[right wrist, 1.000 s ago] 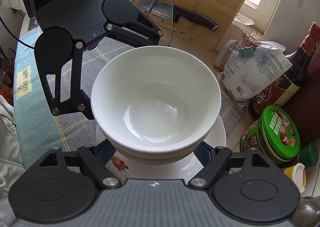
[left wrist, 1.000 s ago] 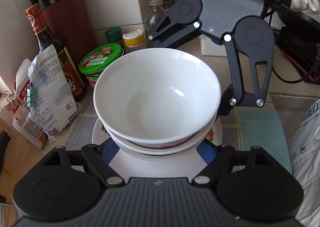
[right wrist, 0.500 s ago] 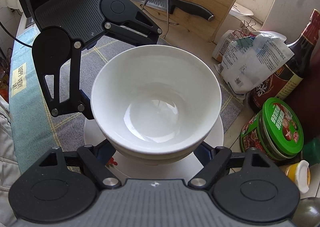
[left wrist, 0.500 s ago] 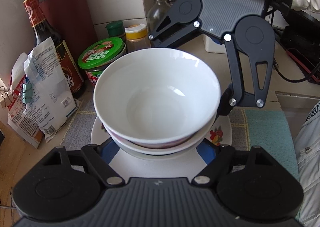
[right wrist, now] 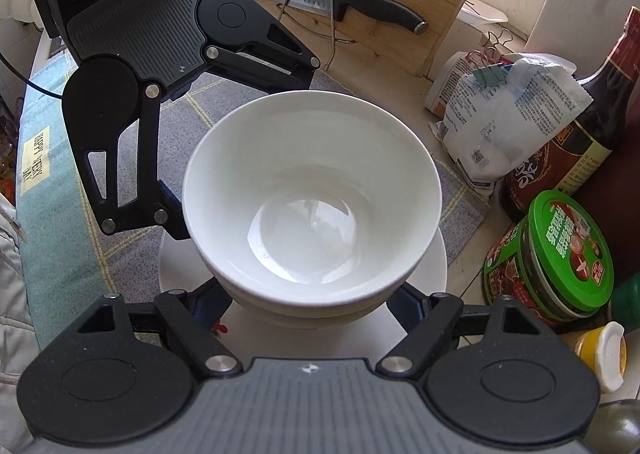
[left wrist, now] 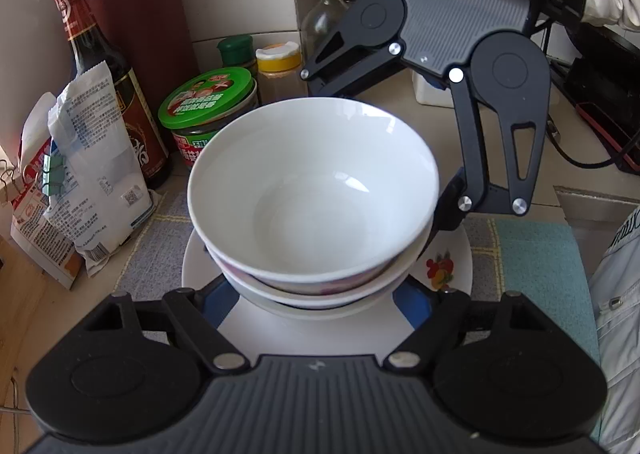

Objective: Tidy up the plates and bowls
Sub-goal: 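Carry the bowl stack with both grippers toward the floral plate stack, then lower the bowl stack onto the plates and open both grippers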

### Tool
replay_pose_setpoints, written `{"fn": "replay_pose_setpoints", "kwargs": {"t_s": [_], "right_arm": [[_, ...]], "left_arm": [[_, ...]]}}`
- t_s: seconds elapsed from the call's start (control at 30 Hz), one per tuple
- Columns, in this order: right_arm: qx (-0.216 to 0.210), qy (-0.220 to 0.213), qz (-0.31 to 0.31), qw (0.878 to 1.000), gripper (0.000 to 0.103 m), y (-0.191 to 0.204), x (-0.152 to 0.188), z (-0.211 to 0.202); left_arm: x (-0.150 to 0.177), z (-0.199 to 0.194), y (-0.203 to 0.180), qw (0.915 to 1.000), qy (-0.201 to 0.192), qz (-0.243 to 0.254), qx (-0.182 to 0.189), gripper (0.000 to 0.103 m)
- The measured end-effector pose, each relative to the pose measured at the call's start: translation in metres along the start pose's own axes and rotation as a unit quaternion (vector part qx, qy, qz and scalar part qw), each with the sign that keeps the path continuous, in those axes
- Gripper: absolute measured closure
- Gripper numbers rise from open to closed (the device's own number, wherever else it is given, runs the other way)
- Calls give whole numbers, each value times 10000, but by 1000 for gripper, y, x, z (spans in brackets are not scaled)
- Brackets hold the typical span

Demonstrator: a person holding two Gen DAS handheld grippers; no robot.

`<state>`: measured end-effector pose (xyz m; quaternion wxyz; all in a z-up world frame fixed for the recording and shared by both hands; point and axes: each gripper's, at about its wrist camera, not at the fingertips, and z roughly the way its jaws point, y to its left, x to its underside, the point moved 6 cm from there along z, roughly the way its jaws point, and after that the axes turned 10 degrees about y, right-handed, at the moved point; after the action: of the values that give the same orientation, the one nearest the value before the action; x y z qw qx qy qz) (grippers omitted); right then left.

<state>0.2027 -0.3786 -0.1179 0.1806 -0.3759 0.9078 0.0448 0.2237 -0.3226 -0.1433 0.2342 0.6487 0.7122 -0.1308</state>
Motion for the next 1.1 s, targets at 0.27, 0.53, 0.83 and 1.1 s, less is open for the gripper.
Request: {"fn": "replay_pose_setpoints", "kwargs": {"t_s": [0.27, 0.53, 0.83, 1.1], "right_arm": [[9, 1, 13, 10000, 16, -1, 0, 0], [13, -71, 19, 10000, 4, 3, -1, -1], [145, -243, 422, 9987, 0, 3, 6, -16], [836, -124, 1700, 9818, 0, 16, 15, -38]], "left_arm": [[1, 0, 1, 10000, -25, -51, 25, 19], [2, -8, -3, 9992, -210, 104, -319, 5], [11, -30, -11, 9935, -517, -351, -953, 5], [22, -69, -23, 9710, -990, -1460, -1613, 1]]}}
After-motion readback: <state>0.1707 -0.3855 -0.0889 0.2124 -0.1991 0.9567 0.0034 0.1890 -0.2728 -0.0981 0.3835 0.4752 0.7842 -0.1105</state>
